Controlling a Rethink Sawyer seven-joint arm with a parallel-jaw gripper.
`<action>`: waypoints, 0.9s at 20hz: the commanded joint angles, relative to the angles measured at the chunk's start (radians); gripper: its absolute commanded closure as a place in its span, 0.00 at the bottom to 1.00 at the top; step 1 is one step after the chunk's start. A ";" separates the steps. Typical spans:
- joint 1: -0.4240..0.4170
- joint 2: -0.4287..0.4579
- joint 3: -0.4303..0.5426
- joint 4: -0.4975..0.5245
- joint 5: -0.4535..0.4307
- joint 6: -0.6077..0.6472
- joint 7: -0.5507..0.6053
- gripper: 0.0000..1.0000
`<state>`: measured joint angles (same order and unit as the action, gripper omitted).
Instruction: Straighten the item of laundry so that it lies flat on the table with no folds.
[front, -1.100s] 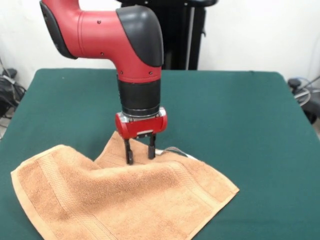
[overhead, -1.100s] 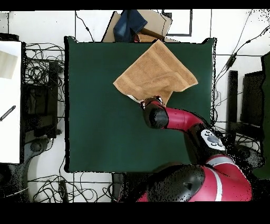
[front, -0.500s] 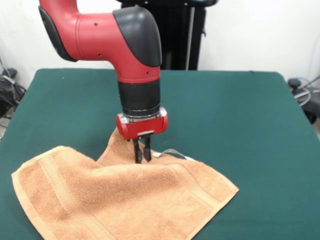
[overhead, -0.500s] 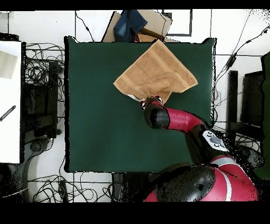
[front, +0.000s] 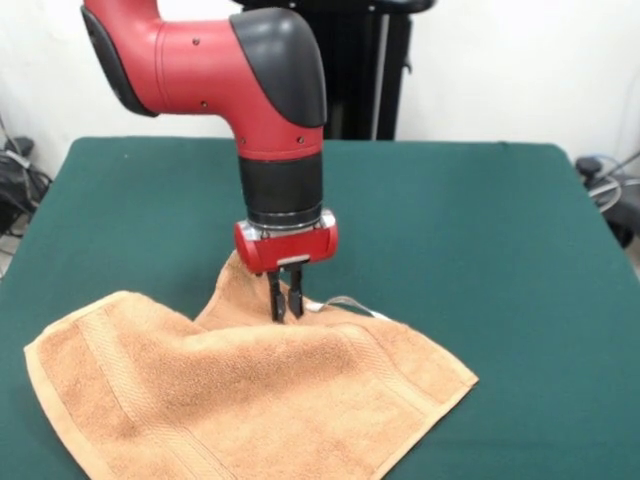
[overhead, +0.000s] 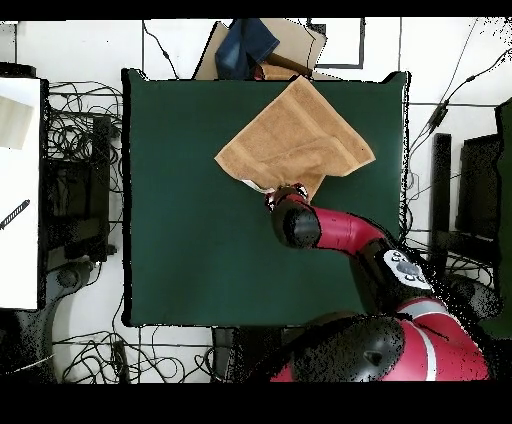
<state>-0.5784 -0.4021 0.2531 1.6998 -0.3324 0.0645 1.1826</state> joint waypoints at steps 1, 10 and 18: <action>0.019 -0.103 -0.048 0.258 0.070 -0.051 0.344 1.00; 0.028 -0.132 -0.066 0.392 0.117 -0.156 0.365 1.00; 0.020 -0.101 -0.062 0.439 0.142 -0.247 0.361 1.00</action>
<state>-0.5784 -0.5295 0.2203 2.0394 -0.2481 -0.1147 1.2119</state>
